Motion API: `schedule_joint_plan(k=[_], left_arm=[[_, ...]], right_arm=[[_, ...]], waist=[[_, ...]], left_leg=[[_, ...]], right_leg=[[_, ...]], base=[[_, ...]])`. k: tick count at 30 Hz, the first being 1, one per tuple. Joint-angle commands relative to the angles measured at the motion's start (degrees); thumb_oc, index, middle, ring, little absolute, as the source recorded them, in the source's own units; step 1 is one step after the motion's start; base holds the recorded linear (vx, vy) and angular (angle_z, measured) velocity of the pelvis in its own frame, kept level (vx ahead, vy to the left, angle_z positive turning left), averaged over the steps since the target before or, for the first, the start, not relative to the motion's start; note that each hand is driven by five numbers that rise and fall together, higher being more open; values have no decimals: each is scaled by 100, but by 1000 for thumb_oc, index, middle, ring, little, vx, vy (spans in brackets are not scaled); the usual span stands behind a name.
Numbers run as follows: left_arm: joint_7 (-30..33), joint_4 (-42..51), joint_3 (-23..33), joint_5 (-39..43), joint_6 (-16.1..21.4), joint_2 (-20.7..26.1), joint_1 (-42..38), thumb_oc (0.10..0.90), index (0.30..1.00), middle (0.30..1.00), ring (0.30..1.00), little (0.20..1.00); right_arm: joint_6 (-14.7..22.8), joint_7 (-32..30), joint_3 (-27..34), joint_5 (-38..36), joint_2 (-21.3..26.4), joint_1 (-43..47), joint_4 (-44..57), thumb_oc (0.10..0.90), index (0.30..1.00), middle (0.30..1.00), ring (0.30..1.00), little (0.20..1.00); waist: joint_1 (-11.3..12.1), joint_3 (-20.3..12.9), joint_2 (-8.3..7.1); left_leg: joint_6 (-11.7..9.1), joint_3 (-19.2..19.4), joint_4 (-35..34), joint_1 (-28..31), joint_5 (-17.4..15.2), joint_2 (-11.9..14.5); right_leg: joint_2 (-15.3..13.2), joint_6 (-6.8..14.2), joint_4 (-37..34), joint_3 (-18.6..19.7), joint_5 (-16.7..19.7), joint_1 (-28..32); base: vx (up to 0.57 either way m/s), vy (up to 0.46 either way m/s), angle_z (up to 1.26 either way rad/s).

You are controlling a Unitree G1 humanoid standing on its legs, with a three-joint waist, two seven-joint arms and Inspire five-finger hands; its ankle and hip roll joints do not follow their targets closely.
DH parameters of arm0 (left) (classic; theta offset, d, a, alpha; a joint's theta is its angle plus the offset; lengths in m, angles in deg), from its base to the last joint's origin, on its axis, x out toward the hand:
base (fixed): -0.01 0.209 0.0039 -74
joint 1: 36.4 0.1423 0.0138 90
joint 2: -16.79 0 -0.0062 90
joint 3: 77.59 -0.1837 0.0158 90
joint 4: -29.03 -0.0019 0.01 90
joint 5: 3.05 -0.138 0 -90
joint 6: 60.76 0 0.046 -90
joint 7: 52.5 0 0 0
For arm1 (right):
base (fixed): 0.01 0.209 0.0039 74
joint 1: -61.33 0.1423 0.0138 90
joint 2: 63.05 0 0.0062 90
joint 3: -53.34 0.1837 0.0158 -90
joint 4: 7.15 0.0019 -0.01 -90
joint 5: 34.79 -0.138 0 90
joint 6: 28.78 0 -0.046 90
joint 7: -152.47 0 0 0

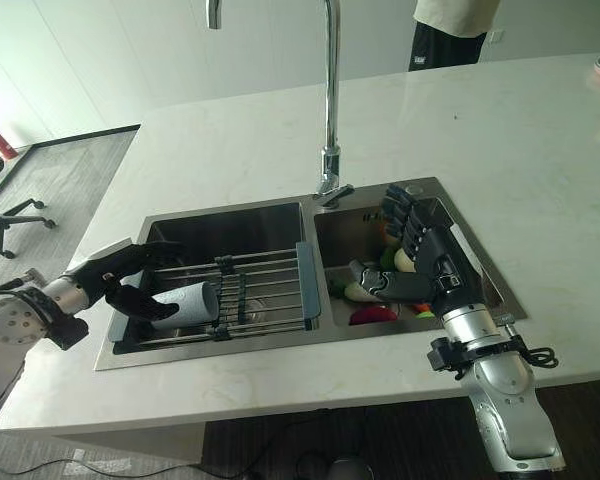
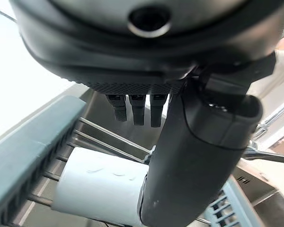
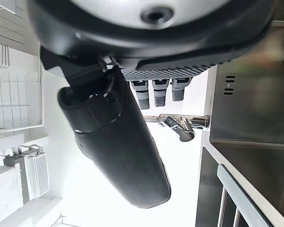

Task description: Place the dishes in the dishwasher.

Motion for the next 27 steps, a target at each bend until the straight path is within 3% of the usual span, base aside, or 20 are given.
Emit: schedule_joint_plan(k=[1, 13, 27], left_arm=[[139, 157, 214, -248, 305, 466, -984, 800, 900, 900, 900, 900], [-204, -221, -204, -621, 153, 560, -1378, 800, 900, 900, 900, 900], [-1031, -414, -376, -880, -213, 725, -1457, 800, 900, 900, 900, 900]], right_arm=[[599, -72, 251, -168, 180, 885, 369, 800, 900, 900, 900, 900], [650, -84, 246, -216, 232, 895, 306, 800, 900, 900, 900, 900], [638, -80, 220, -268, 311, 976, 263, 800, 900, 900, 900, 900]], waist=[[-87, -264, -75], [-143, -277, -87], [-129, -252, -57]], left_leg=[[-65, 227, 647, -63, -988, 227], [-31, 178, 647, -60, -989, 181], [-26, 230, 647, -41, -994, 199]], right_leg=[[-32, 528, -878, -25, -34, 609], [40, 507, -878, 84, -77, 687], [28, 525, -878, 64, -71, 682]], base=[[0, 0, 0], [0, 0, 0], [5, 2, -1]])
